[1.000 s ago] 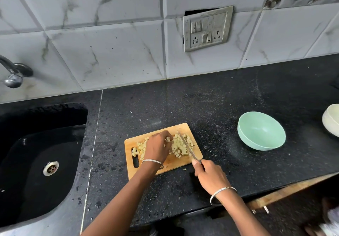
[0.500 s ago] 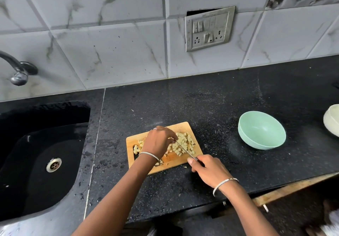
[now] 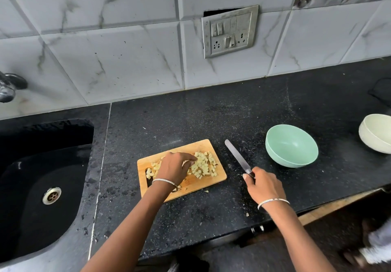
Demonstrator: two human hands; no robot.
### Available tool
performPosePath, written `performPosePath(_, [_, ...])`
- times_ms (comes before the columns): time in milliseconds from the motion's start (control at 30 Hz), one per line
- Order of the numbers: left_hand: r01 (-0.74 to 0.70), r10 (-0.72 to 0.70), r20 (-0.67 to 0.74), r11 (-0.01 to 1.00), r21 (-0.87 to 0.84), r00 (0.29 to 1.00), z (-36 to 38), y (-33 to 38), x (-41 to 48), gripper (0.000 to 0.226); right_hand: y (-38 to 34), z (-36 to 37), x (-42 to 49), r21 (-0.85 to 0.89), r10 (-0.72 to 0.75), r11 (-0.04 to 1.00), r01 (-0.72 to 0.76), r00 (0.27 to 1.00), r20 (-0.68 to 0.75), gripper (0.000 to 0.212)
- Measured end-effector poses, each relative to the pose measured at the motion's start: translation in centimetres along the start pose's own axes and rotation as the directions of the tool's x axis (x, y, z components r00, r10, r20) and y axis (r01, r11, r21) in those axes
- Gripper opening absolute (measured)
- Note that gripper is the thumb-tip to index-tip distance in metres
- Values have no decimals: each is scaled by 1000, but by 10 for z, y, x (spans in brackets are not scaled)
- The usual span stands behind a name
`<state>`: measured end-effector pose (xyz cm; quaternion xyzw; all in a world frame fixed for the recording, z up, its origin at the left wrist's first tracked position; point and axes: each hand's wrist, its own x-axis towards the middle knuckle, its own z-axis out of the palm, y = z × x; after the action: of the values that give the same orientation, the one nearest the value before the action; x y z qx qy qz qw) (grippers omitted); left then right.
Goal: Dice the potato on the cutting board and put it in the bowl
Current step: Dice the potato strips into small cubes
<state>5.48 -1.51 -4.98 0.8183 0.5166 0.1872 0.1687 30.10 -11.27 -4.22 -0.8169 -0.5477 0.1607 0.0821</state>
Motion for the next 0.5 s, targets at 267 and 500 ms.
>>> performPosePath(267, [-3, 3, -35, 1000, 13, 999, 7, 12, -15, 20, -33, 25, -5, -285, -96, 958, 16, 959, -268, 34])
performPosePath(500, [73, -96, -197, 990, -119, 976, 8, 10, -25, 21, -73, 46, 1, 53, -346, 930, 364, 915, -208, 19])
